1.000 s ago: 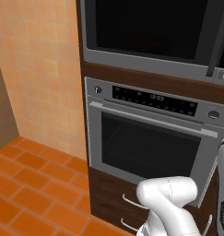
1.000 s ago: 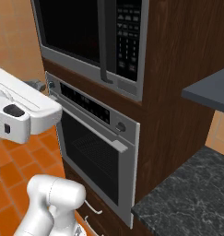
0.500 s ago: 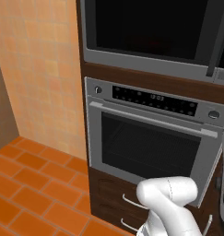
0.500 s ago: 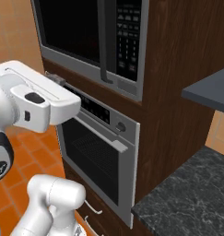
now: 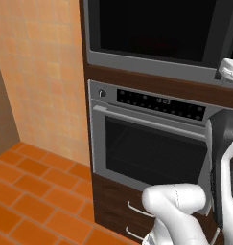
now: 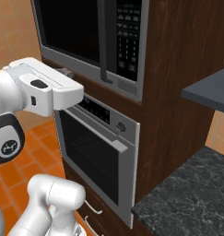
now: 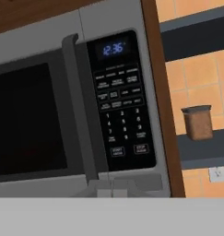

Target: Pick the tomato from the sink and place it in the bowl. Then pick the bowl and place it in the microwave. Then close the microwave door and press the start button.

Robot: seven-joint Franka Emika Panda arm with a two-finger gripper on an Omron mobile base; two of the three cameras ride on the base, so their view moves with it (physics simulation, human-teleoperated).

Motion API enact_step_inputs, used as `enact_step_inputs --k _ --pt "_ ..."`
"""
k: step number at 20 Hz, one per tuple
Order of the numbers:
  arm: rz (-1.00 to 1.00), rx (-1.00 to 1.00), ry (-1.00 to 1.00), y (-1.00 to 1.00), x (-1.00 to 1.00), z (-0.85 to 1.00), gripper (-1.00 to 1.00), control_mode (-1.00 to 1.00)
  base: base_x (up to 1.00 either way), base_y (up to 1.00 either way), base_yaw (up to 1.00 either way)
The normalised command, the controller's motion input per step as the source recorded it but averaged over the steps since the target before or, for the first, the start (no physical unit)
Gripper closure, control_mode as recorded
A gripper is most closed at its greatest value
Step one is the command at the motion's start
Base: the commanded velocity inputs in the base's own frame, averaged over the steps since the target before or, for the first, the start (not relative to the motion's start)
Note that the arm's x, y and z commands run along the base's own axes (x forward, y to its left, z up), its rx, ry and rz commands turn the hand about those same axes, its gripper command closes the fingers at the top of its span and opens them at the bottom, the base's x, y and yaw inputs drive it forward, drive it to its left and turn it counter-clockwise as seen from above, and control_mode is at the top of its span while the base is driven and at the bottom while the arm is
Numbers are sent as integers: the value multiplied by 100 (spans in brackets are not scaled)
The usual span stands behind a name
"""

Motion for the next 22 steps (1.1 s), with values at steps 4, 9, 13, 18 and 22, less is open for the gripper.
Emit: enact_step_inputs --k 4,9,13,18,22 --pt "0 0 0 -28 35 -8 100 -100 0 0 0" --pt "0 0 0 -23 32 -6 100 -100 0 0 0" --pt "0 0 0 -25 37 -2 100 -100 0 0 0" --pt "0 0 0 -21 38 -1 100 -100 0 0 0" --pt "0 0 0 -22 38 -1 100 -100 0 0 0"
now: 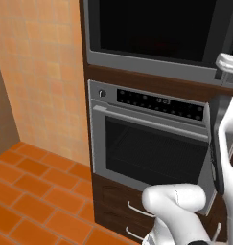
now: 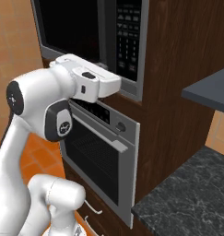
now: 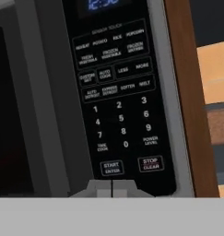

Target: Pick the tomato from the sink and place it in the bowl. Then pick the bowl and place it in the microwave. Then close the microwave door and press the start button.

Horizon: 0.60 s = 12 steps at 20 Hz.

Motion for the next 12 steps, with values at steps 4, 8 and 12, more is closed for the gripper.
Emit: enact_step_inputs --k 4,8,12 --pt "0 0 0 -23 34 0 100 -100 0 0 0" --pt "0 0 0 -19 34 -5 100 -100 0 0 0" --pt "0 0 0 -12 57 -15 100 -100 0 0 0"
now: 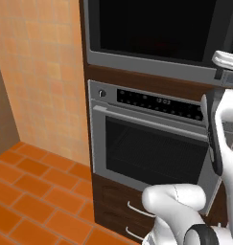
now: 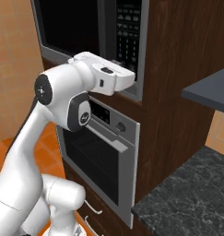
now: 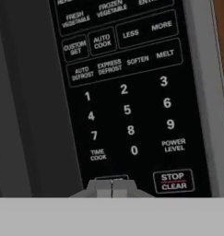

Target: Pick the tomato from the sink and place it in the bowl. Then pick the bowl and place it in the microwave. Then close the microwave door and press the start button.

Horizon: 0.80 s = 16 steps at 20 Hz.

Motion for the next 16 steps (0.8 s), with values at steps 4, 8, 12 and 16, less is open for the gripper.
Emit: enact_step_inputs --k 4,8,12,16 --pt "0 0 0 -21 85 -21 100 -100 0 0 0" --pt "1 0 0 -21 82 -28 100 -100 0 0 0" --pt "2 2 -3 30 -12 -1 100 -100 0 0 0" --pt "0 0 -13 24 -43 11 100 -100 0 0 0"
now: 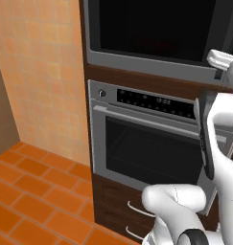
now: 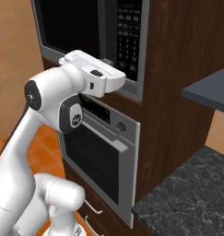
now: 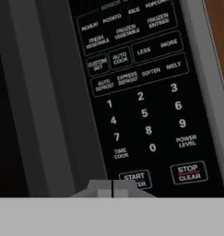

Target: Pick the tomato from the sink and place it in the bowl. Then pick the bowl and place it in the microwave. Then close the microwave door and press the start button.

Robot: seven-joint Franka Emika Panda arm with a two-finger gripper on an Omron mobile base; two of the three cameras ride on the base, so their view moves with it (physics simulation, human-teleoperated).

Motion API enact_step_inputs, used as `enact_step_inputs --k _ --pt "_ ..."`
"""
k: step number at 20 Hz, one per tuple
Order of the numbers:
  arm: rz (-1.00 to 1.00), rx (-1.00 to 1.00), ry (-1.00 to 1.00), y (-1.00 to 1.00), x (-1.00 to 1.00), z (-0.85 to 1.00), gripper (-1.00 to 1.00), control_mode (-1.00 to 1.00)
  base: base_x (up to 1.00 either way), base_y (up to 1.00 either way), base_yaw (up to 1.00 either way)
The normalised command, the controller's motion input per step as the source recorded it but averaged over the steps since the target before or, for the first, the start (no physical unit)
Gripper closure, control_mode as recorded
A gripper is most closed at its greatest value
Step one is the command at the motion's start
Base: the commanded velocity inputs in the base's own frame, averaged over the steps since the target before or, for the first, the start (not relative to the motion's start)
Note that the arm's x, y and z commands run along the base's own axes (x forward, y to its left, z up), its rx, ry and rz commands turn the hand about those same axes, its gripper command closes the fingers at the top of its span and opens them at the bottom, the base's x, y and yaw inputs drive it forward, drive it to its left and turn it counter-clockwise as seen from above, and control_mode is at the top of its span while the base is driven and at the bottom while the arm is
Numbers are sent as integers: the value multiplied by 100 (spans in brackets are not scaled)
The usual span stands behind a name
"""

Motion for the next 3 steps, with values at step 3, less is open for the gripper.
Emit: enact_step_inputs --k 3 --pt "0 4 -23 -10 -63 31 100 -100 0 0 0"
